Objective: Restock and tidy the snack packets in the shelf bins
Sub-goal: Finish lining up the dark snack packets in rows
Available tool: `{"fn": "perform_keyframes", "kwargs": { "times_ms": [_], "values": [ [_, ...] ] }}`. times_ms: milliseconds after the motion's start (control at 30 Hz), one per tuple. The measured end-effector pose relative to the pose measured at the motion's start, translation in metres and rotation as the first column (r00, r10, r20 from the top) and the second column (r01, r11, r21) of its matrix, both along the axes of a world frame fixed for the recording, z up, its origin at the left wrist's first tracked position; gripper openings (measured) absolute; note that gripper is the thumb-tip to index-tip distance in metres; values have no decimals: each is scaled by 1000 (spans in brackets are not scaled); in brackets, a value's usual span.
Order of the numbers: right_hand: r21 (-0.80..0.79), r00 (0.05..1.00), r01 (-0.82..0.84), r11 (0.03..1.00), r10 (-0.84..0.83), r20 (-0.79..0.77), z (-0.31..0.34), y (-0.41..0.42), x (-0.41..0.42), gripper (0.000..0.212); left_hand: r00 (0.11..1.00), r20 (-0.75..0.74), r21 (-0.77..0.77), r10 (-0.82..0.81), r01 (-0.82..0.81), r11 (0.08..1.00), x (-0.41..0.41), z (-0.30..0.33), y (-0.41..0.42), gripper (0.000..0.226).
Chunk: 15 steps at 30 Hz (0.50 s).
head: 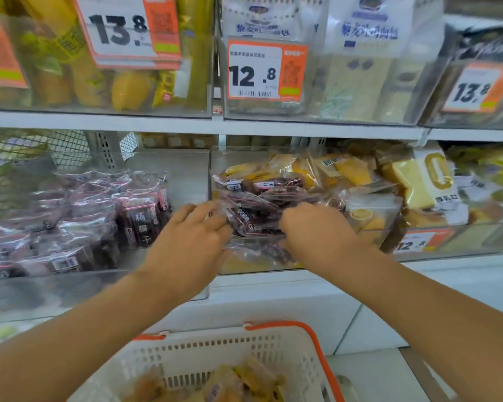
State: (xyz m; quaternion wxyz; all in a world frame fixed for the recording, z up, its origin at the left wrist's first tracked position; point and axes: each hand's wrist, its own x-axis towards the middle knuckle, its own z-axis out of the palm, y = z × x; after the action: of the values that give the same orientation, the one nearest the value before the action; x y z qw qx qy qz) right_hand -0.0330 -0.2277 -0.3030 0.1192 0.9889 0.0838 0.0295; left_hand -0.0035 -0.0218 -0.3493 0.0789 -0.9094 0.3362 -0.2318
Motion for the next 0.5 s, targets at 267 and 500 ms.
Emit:
{"fn": "perform_keyframes", "kwargs": {
  "times_ms": [267,500],
  "values": [
    [44,999,29,999,-30,31,-5,-13,12,29,979,-45,26,199,-198,980,14,0,-35,4],
    [118,1000,2,993,-2,-7,18,-28,3,39,996,-77,-235,-45,26,972,13,25,-15,21]
  ]
}}
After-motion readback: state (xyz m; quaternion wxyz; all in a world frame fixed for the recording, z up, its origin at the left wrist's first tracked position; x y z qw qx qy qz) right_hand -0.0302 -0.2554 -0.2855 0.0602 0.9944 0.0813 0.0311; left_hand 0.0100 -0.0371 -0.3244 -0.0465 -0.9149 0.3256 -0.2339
